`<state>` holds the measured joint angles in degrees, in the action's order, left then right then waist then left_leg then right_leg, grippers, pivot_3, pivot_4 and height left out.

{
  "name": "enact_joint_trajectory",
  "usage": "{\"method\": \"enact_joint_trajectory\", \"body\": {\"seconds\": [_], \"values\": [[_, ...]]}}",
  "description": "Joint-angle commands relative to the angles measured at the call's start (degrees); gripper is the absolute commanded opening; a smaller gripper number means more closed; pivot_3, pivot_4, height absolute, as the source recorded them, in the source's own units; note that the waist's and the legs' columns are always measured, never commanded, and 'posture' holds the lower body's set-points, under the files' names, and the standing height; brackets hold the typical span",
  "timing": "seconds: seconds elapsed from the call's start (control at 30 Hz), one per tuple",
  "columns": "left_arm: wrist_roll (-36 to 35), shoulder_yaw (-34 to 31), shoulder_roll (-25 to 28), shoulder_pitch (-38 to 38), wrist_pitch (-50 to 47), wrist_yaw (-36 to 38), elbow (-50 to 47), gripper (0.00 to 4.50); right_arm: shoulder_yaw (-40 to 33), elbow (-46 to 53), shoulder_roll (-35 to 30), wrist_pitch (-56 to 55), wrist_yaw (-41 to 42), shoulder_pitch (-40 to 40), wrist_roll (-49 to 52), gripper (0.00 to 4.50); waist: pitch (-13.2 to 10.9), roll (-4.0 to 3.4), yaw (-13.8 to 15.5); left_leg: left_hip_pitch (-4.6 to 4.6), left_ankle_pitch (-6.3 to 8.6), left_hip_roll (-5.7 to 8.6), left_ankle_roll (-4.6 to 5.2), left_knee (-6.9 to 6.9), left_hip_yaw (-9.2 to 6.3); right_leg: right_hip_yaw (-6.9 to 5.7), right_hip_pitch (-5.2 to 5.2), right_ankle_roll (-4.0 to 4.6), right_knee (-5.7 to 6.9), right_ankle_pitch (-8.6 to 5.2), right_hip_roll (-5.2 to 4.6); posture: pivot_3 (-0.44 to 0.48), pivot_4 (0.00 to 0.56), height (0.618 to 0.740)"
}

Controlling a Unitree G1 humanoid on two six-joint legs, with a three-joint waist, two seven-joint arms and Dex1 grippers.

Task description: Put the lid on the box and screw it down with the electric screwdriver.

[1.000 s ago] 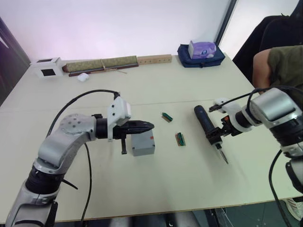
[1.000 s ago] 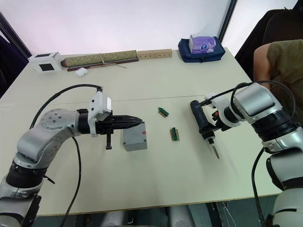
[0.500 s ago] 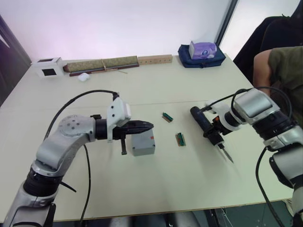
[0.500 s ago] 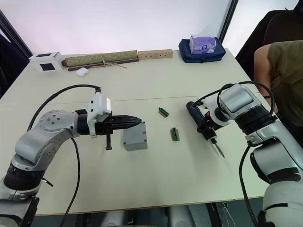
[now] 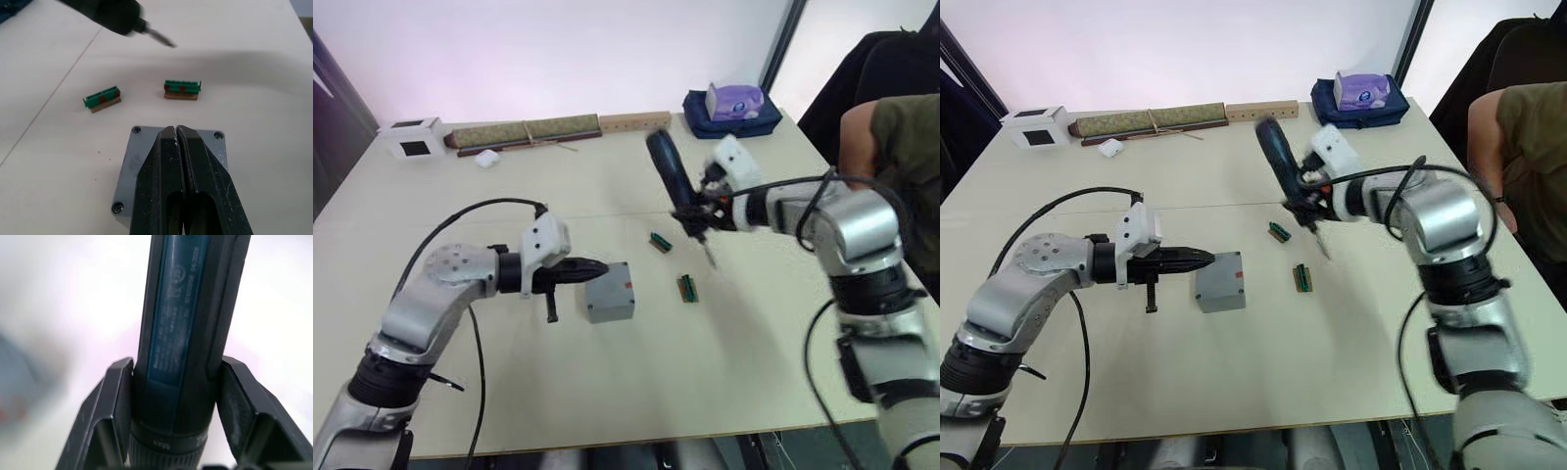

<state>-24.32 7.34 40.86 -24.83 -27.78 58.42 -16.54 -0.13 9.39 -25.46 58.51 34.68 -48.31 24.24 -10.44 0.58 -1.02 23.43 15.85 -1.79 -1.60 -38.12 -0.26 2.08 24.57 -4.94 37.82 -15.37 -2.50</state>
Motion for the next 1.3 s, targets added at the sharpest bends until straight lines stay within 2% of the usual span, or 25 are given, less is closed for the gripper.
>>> {"method": "enact_joint_trajectory", "body": {"seconds": [0.03,0.17,0.3,0.67,1.3], "values": [[1.9,1.2,-0.5,-0.7,2.4,0.8,1.3,0.00,-7.9,9.7,7.5,-9.5,-4.3,1.7,5.2,1.86,0.0,0.01,0.1,0.01,0.00,0.00,0.00,0.00,-0.02,-0.01,0.00,0.00,0.00,0.00,0.01,0.000,0.150,0.740],[4.0,2.6,-1.5,-1.2,2.9,0.1,2.9,0.00,-5.2,13.1,14.3,-20.5,-6.8,8.9,3.2,1.86,0.0,0.08,0.4,0.02,-0.01,0.05,-0.01,-0.05,-0.04,-0.08,-0.09,0.00,-0.04,0.00,-0.12,0.000,0.150,0.740],[5.1,2.7,-1.5,-0.8,3.4,0.4,4.0,0.00,-2.3,13.1,17.1,-25.0,-7.4,12.5,2.7,1.86,0.0,0.07,0.0,-0.02,-0.01,0.09,-0.01,-0.09,0.01,-0.04,-0.11,-0.02,0.02,0.01,-0.14,0.000,0.150,0.740],[8.1,3.3,-2.8,1.0,5.3,-0.1,6.8,0.00,5.3,9.1,17.8,-36.9,-5.0,19.4,-2.7,1.86,0.0,0.06,-0.1,-0.09,-0.01,0.00,-0.01,-0.05,-0.04,-0.04,-0.06,0.01,0.14,0.00,0.01,0.000,0.150,0.740],[7.3,2.6,-2.7,0.8,4.0,0.8,6.6,0.00,6.4,6.5,16.6,-41.6,-4.1,22.3,-4.8,1.86,0.0,0.07,-0.1,-0.10,-0.01,0.01,-0.02,-0.06,-0.05,-0.04,-0.06,0.01,0.16,0.00,-0.01,0.000,0.150,0.740]]}}
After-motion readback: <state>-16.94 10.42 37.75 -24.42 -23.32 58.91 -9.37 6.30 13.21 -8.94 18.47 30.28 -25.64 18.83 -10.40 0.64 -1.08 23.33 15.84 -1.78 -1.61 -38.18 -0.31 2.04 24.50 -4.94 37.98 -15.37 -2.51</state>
